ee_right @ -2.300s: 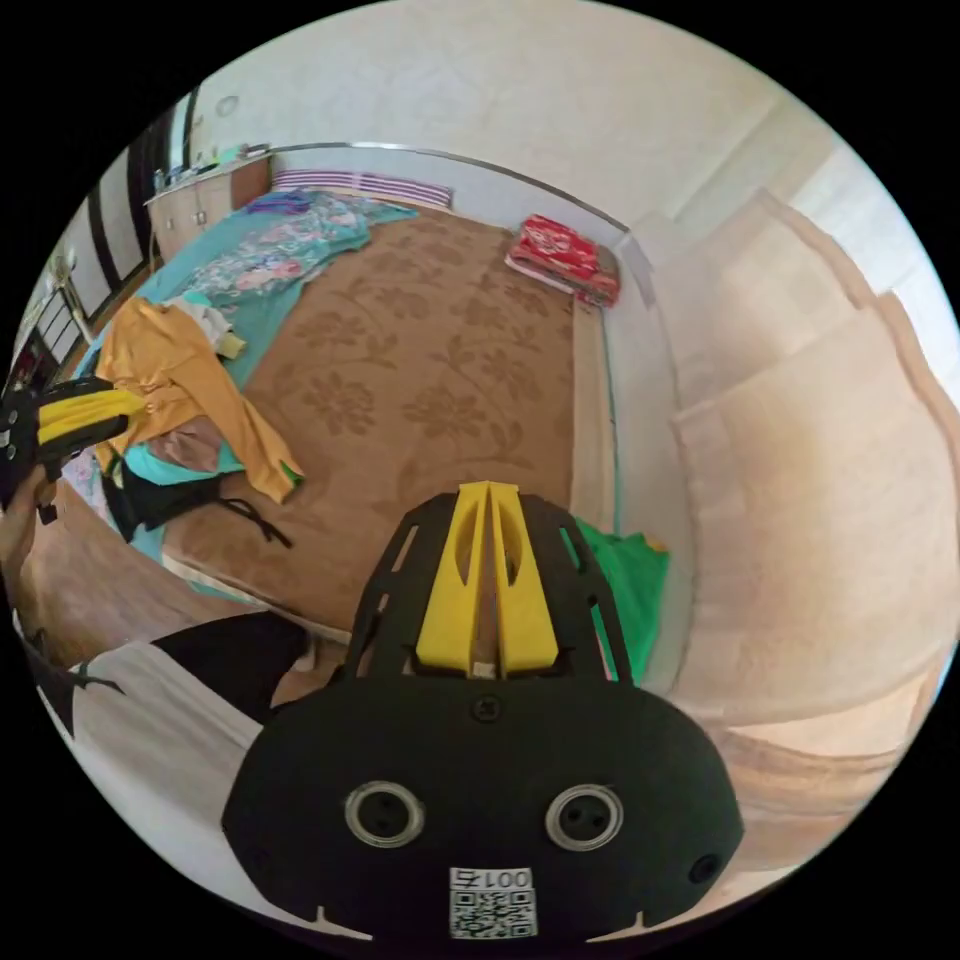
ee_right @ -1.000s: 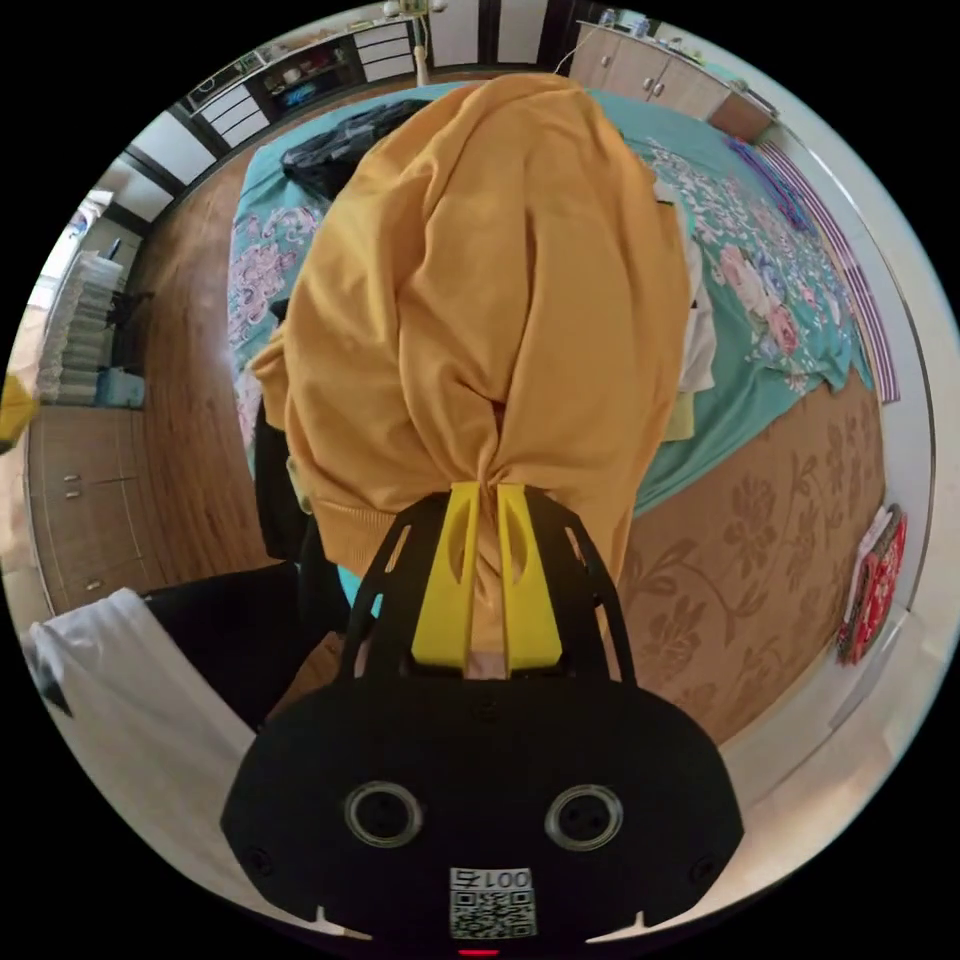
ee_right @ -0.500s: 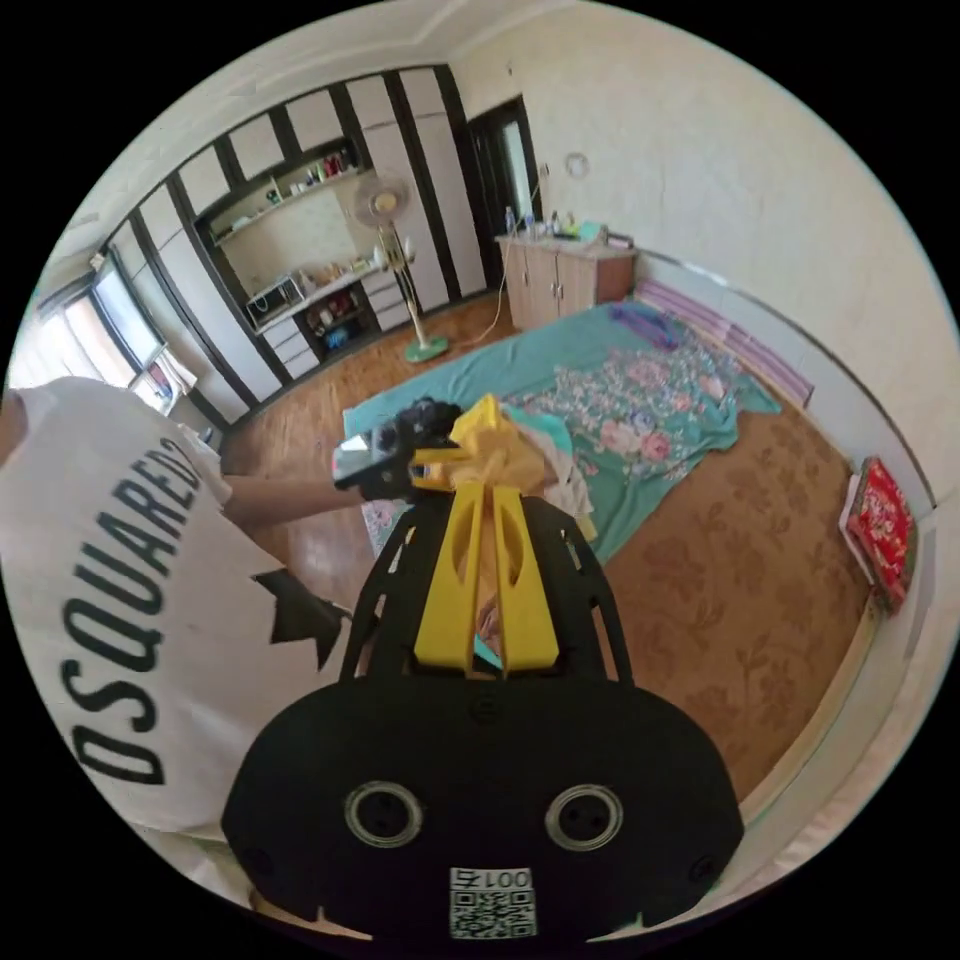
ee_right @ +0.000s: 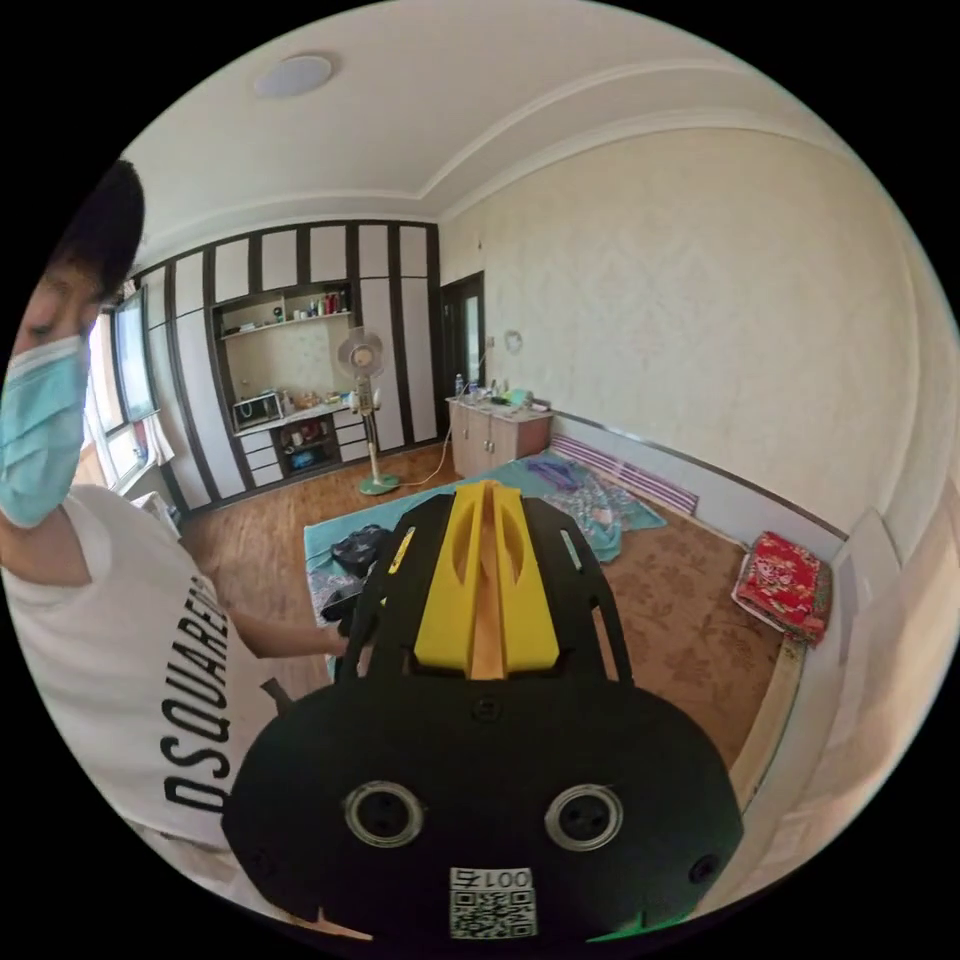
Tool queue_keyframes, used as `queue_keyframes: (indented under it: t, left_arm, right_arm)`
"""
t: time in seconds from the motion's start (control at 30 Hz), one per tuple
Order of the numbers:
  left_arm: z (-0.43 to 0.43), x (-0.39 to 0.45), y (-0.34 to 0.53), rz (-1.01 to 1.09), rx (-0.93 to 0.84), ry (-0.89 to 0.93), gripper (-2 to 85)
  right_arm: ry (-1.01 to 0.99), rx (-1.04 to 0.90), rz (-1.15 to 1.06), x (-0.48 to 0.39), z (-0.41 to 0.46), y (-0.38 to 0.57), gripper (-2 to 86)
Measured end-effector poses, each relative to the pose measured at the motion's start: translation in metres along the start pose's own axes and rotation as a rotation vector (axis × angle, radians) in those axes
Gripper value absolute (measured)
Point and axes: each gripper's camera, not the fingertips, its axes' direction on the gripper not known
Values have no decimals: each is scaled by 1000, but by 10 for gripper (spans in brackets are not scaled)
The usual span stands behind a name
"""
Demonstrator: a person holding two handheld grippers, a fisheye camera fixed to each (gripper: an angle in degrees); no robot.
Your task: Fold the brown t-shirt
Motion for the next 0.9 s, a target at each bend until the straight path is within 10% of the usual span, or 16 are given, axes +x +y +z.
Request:
queue_keyframes:
  t: [0.33,0.57,0.9]
  left_arm:
    - [-47,92,-61,120,257,212,149]
    - [-49,103,-149,133,309,-43,151]
    - [-91,20,-221,170,309,-53,-4]
  right_arm:
    - [233,145,84,38,-137,13,6]
    - [280,234,115,44,-195,3,6]
    - [224,124,-53,62,-257,-25,10]
